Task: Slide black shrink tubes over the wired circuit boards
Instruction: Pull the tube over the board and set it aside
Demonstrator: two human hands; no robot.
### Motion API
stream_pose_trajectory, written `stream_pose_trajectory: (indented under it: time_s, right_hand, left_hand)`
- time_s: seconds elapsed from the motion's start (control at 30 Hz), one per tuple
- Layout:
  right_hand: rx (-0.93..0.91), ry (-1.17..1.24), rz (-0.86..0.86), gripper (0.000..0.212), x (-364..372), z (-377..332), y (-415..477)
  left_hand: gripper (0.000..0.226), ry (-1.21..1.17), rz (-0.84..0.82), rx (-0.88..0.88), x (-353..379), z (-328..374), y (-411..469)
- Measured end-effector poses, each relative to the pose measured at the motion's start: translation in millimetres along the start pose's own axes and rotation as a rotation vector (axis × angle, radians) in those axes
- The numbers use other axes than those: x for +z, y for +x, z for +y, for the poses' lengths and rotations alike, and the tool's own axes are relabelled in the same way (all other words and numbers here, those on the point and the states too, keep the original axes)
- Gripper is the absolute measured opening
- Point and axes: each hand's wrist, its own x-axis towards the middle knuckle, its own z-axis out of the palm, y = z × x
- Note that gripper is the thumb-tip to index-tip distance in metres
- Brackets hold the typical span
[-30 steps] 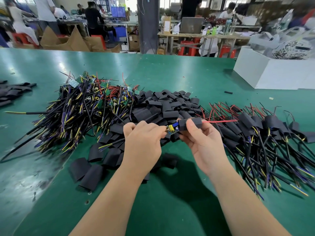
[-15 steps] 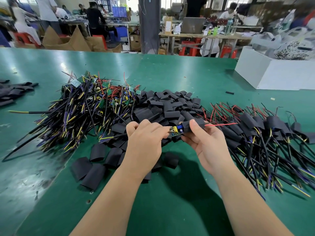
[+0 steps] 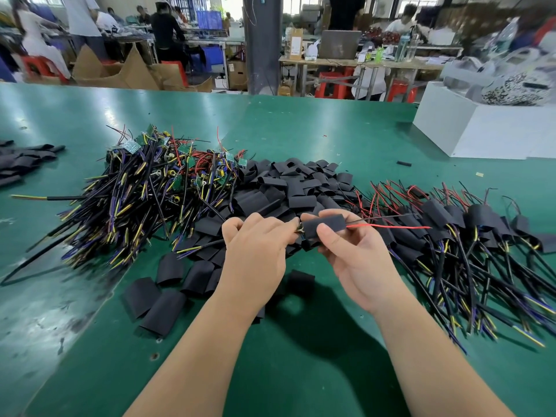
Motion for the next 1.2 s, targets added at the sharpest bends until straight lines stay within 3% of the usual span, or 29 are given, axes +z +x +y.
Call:
stream_pose_trajectory:
  time_s: [0.23, 0.43, 0.63, 0.73, 0.8, 0.87, 0.93, 1.07, 1.2]
  right_hand:
    - [0.021, -0.065, 0.035, 0.039, 5.5, 7.8, 0.3]
    - [0.089, 0.311, 0.144, 0.044, 4.7, -8.6, 3.1]
    - [-0.137, 0.434, 0.448, 0.02, -29.5, -48.2, 7.0]
    - [-0.31, 0.176, 0.602, 0.017, -50.6, -59.4, 7.3]
    - [-0.41, -0.224, 0.745, 0.012, -62.0, -61.7, 7.0]
    - [-0.409, -0.799, 0.86, 0.014, -73.3, -60.1, 6.2]
    - [-0.328, -1.191, 0.864, 0.023, -77.7, -57.3, 4.1]
    - [-0.254, -1.258, 0.784, 0.032, -66.6, -49.9, 4.3]
    - [-0.285, -1.264, 0.675, 0.03, -47.1, -41.6, 3.9]
  left_hand:
    - [0.038, -0.009, 0.087, -0.027, 1.9, 0.7, 1.6]
    - [0.071, -0.135, 0.107, -0.083, -4.3, -4.5, 3.8]
    - [0.036, -0.049, 0.24, -0.467, -8.5, -45.0, 7.1]
    - [0.032, 0.119, -0.025, -0.7, -4.2, -62.1, 2.9]
    - [0.035, 0.157, -0.223, -0.76, -2.0, -65.1, 2.1]
    - [0.037, 0.186, -0.282, -0.724, 2.0, -66.6, 1.8]
    - [0.034, 0.21, -0.227, -0.685, 5.4, -66.5, 2.1]
    - [0.026, 0.245, -0.004, -0.684, 5.7, -66.5, 2.4]
    - [0.036, 0.177, 0.015, -0.755, 2.8, -69.4, 6.1]
